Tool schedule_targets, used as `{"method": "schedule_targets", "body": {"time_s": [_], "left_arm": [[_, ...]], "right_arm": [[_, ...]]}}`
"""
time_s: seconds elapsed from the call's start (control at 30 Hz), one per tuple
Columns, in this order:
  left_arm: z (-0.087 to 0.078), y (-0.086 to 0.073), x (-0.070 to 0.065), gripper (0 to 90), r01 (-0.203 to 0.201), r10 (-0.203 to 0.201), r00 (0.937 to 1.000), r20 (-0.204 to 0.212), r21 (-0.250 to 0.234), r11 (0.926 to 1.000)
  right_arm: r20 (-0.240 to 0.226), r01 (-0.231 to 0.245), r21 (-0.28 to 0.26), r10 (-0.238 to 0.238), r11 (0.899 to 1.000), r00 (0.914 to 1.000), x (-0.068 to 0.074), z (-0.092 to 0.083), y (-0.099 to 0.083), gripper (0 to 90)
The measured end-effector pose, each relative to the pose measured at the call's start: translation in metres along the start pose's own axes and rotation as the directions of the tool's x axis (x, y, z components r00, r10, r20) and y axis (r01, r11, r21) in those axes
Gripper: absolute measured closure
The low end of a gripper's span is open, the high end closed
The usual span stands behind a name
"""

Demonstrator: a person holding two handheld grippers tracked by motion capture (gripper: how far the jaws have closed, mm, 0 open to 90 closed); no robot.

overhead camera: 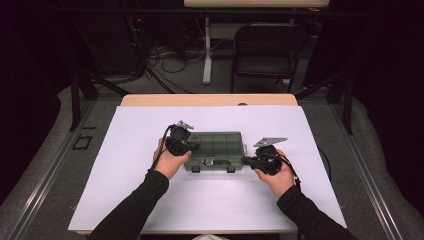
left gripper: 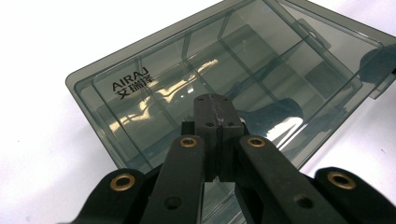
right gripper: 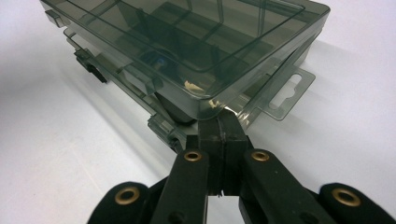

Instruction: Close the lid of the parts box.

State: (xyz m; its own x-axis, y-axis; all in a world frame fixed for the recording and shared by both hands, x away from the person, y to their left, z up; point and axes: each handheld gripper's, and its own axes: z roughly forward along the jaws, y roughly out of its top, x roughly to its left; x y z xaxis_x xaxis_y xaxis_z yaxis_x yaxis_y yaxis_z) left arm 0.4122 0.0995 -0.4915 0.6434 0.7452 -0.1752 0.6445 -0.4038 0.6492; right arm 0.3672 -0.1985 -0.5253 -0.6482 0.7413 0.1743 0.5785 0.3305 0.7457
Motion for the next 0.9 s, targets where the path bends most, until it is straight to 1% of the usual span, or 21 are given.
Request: {"method": "schedule_targets", "body": {"time_s": [0.2,0.33,0.4,0.5,0.67,0.83,0.9], "left_arm": [[0.001,-0.002,0.000,90.0,0.002,-0.002,1.0000,0.000,0.002,1.0000],[0.003,-0.006,-0.001,90.0,0.002,-0.002,1.0000,0.001,0.009,1.0000],[0.004,-0.009,0.000,90.0,0.000,0.000,1.0000,-0.001,0.020,0.9998],[0.006,-0.013,0.001,90.0,0.005,-0.005,1.0000,-0.001,0.025,0.9997],[0.008,-0.019,0.002,90.0,0.010,-0.010,0.9999,0.000,0.019,0.9998],[0.009,-0.020,0.002,90.0,0.003,-0.003,1.0000,-0.003,0.013,0.9999],[0.009,-0.020,0.002,90.0,-0.001,0.001,1.0000,0.001,0.014,0.9999]], "right_arm": [[-0.006,-0.004,0.004,0.004,1.000,1.0000,0.000,-0.002,-0.003,90.0],[0.000,-0.027,-0.003,0.027,1.000,0.9996,-0.003,-0.009,-0.009,90.0],[0.003,-0.044,-0.018,0.044,0.999,0.9990,-0.007,-0.014,-0.012,90.0],[0.005,-0.053,-0.042,0.053,0.998,0.9986,-0.009,-0.021,-0.011,90.0],[0.010,-0.032,-0.057,0.033,0.998,0.9994,-0.005,-0.024,-0.003,90.0],[0.012,-0.014,-0.042,0.014,0.999,0.9998,-0.001,-0.016,0.004,90.0],[0.011,-0.009,-0.034,0.009,0.999,0.9999,0.001,-0.013,0.006,90.0]]}}
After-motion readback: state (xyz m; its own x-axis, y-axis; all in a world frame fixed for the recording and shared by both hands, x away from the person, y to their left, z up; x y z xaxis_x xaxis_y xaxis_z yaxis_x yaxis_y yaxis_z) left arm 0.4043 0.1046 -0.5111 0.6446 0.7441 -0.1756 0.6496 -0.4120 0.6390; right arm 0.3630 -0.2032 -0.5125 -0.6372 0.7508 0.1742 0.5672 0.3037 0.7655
